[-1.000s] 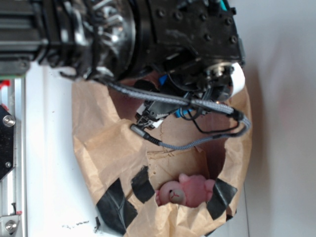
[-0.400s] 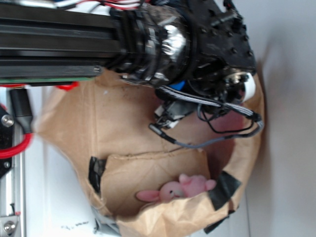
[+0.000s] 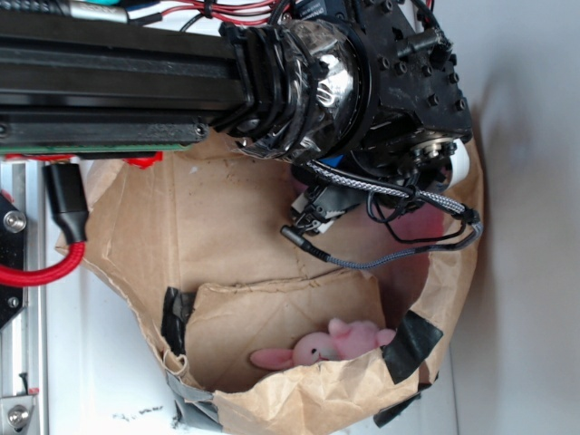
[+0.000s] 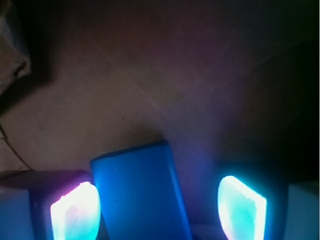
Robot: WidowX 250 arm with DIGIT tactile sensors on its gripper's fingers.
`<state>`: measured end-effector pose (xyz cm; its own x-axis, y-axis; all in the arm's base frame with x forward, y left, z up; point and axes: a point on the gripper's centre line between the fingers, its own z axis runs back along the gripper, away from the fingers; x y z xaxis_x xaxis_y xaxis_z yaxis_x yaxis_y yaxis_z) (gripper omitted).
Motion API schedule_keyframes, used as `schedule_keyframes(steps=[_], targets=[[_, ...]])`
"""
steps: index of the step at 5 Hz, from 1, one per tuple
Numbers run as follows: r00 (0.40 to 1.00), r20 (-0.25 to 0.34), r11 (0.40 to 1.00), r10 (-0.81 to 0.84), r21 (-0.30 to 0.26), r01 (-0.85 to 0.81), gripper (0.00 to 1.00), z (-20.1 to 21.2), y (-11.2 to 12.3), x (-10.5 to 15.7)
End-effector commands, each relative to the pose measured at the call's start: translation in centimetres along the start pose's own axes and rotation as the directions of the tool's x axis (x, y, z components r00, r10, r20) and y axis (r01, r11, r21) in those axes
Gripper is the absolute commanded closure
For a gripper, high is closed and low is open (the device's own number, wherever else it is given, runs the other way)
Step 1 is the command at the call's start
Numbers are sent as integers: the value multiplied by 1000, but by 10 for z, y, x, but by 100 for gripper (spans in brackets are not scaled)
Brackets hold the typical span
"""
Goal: Grab the blue block.
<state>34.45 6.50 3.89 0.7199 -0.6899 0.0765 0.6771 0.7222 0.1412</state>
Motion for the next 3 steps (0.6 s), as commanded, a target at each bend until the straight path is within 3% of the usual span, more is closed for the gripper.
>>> schedule_keyframes(steps=[1,2,3], targets=[[1000,-12,999,-27,35,28,0,-2,-20,12],[999,-13,999,-30,27,30,0,-4,4,14],[1000,-10,999,-26,24,26,100,-5,14,13]])
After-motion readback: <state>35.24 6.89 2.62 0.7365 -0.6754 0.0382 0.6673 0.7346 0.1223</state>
